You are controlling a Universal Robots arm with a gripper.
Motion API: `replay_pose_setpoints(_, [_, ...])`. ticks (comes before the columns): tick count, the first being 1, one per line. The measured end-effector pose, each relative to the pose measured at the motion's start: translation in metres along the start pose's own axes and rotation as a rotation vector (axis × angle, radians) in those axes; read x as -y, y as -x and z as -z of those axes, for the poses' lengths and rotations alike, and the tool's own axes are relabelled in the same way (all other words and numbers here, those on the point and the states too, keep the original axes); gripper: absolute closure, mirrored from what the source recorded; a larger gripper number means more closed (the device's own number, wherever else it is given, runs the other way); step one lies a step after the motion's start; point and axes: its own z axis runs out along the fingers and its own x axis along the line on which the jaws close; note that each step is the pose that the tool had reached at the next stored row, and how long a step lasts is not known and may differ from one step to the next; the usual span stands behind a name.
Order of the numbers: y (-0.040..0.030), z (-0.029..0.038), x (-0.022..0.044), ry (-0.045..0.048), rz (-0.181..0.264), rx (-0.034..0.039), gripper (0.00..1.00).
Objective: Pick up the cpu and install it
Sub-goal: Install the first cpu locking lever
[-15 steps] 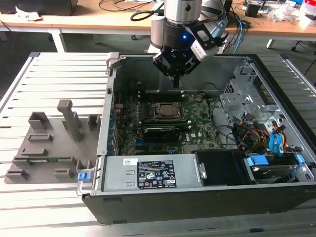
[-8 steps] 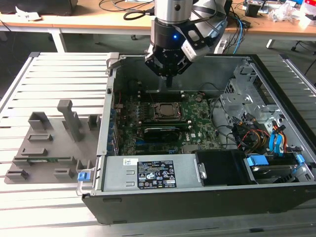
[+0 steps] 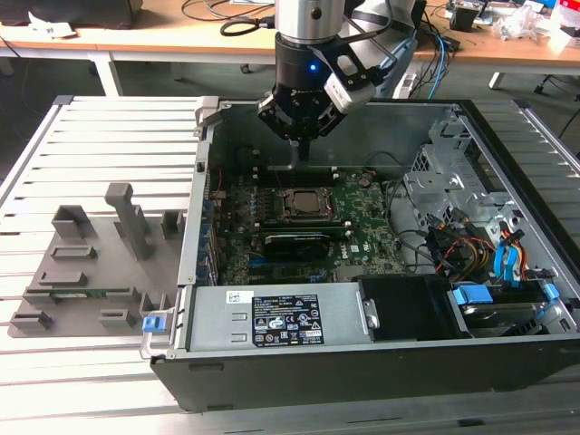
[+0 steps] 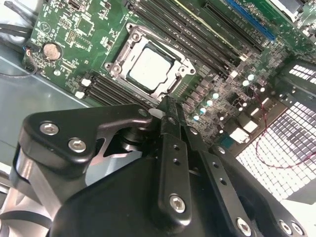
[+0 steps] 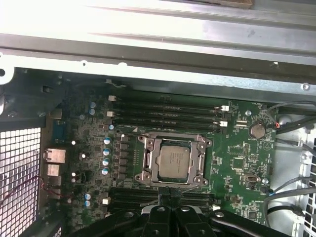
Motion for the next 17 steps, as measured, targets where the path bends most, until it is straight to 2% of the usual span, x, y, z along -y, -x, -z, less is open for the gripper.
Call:
replay_pose_setpoints(12, [-0.0098,-0.0007,-0.0007,-0.0002,0.000,-0.0002,0.89])
replay_pose_setpoints(17, [-0.0144,-0.0070,-0.0013,0.0000,0.000,0.0000,0.89])
